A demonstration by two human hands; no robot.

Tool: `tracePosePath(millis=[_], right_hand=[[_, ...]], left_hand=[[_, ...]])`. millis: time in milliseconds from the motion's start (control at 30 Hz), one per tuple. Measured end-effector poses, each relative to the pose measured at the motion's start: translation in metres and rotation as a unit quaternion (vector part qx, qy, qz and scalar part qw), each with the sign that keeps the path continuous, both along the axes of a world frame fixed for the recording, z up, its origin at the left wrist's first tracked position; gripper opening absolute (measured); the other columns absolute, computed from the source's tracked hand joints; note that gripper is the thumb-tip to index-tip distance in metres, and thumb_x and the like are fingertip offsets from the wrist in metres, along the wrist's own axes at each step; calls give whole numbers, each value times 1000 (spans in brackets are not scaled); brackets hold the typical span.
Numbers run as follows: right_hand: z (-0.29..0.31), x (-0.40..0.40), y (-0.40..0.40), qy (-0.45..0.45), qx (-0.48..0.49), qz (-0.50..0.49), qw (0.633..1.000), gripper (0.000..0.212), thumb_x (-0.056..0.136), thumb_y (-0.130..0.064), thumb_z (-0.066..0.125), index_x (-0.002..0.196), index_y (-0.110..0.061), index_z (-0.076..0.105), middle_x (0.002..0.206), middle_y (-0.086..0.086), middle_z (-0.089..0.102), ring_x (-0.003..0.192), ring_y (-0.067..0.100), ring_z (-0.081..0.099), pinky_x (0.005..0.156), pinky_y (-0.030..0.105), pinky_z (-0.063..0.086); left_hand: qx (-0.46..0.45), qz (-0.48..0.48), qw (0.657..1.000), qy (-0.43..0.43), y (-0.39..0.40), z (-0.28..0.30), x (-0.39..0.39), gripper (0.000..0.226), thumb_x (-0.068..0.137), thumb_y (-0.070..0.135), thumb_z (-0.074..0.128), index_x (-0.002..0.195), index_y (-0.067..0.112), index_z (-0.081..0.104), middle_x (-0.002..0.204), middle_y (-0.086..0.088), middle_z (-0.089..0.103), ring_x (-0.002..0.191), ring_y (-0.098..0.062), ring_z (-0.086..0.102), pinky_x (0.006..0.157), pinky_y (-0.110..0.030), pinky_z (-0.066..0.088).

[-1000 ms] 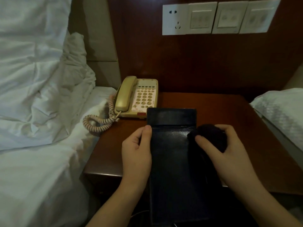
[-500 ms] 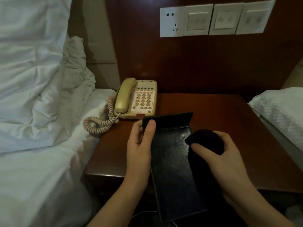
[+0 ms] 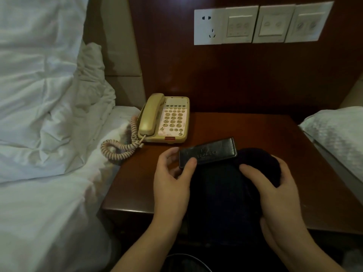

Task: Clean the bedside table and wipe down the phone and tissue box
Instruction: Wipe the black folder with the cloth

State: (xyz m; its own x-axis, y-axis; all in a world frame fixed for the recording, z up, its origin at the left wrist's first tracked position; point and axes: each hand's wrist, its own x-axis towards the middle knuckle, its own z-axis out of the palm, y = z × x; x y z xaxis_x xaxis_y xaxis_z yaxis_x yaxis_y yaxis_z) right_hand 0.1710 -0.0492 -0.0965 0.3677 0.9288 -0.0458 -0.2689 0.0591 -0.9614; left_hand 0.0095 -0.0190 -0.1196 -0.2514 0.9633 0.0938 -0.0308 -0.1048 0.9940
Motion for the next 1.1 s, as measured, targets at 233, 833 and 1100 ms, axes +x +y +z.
tracePosePath(millis=[233, 833, 1100], right_hand=[[-1, -2, 1, 29, -12, -15, 999, 37, 80, -13, 76, 112, -28, 64, 98, -3, 74, 89, 21, 73, 73, 41, 59], [4, -7, 0, 129, -62, 30, 989, 36, 78, -19, 73, 113, -26, 68, 99, 2, 77, 89, 24, 74, 69, 41, 57], [11, -21, -5, 34, -27, 48, 998, 35, 81, -9, 73, 113, -21, 65, 96, 3, 75, 86, 21, 74, 71, 37, 58]], left_hand=[[46, 57, 997, 10, -1, 8, 2, 50, 86, 24, 79, 131, 31, 58, 120, 17, 65, 113, 1, 63, 95, -23, 53], [32, 57, 997, -40, -1, 7, -1, 43, 87, 23, 77, 125, 32, 61, 112, 18, 73, 107, 3, 66, 93, -22, 55], [-98, -36, 992, 65, -13, 27, 14, 141, 42, 74, 72, 159, 41, 1, 153, 19, 20, 130, 1, 29, 94, -16, 37]])
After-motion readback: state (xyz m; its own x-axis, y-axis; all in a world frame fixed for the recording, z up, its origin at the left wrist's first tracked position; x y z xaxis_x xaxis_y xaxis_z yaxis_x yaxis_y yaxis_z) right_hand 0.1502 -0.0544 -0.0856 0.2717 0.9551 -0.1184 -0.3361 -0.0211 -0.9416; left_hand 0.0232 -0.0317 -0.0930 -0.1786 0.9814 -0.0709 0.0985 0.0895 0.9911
